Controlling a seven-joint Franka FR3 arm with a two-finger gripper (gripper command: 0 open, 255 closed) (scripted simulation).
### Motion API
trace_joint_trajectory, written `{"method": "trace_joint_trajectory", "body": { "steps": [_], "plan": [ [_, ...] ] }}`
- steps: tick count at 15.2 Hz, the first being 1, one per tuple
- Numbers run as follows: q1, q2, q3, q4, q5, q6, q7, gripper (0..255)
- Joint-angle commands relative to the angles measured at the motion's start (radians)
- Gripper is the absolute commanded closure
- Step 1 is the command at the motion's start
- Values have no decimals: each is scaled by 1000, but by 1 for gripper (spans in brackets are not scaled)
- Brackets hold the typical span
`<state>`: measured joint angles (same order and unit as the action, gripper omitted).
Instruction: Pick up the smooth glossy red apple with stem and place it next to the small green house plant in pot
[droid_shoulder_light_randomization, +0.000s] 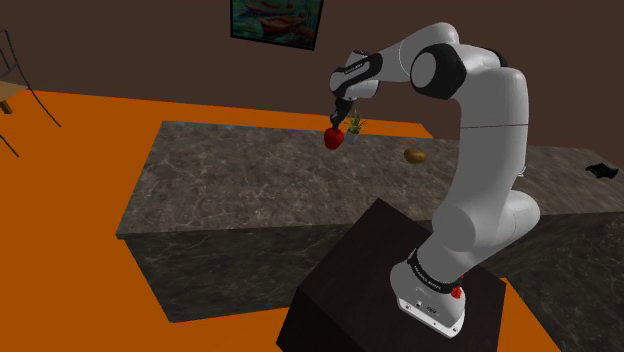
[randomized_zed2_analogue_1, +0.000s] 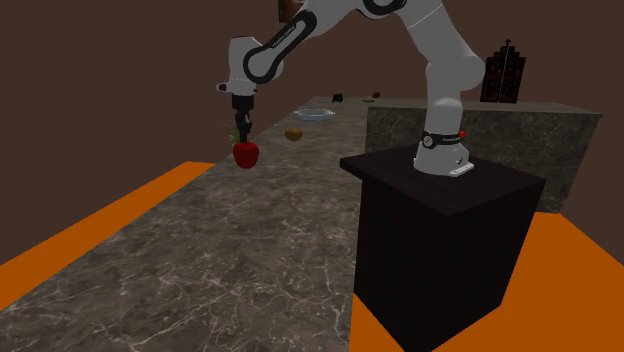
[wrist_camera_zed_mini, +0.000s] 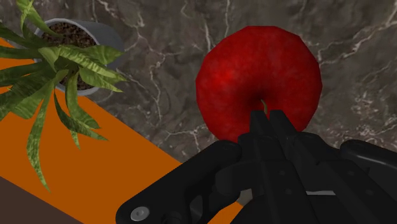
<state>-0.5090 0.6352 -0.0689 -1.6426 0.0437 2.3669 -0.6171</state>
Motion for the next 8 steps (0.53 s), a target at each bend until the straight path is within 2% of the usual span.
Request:
{"method": "trace_joint_trajectory", "body": {
  "steps": [1,3,4,8],
  "plan": [
    [0,1,0,0,0,1,0,255],
    [0,1,0,0,0,1,0,255],
    [0,1,0,1,0,1,0,0],
    [0,1,0,1,0,1,0,0]
  ]
}}
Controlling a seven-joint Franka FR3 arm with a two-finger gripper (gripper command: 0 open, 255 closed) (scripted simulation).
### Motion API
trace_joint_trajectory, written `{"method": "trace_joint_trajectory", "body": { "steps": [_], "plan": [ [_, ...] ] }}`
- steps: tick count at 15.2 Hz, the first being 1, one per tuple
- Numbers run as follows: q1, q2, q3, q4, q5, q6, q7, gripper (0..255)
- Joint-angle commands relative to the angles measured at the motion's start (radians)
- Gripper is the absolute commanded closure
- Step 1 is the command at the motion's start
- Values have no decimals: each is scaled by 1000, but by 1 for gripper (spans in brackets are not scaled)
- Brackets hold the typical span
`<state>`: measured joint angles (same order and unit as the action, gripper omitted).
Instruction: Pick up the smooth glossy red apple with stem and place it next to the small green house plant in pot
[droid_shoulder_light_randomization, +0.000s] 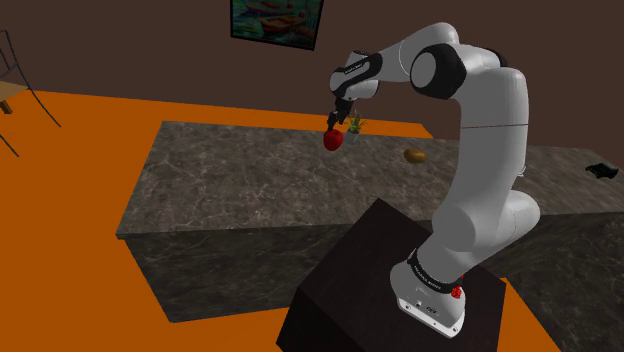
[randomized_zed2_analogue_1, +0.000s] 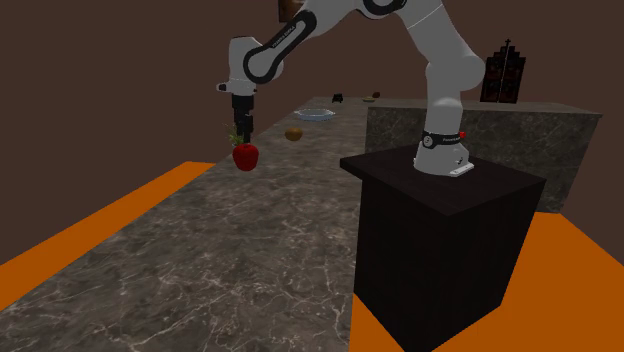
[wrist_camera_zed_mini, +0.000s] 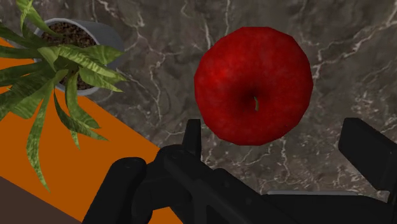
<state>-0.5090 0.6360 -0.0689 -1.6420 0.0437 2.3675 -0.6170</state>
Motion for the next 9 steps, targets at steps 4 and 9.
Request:
{"method": "trace_joint_trajectory", "body": {
  "steps": [4,9],
  "plan": [
    [4,-69,-4,-5,-5,-64,3,0],
    [4,-86,-4,-5,-6,-81,4,0]
  ]
}}
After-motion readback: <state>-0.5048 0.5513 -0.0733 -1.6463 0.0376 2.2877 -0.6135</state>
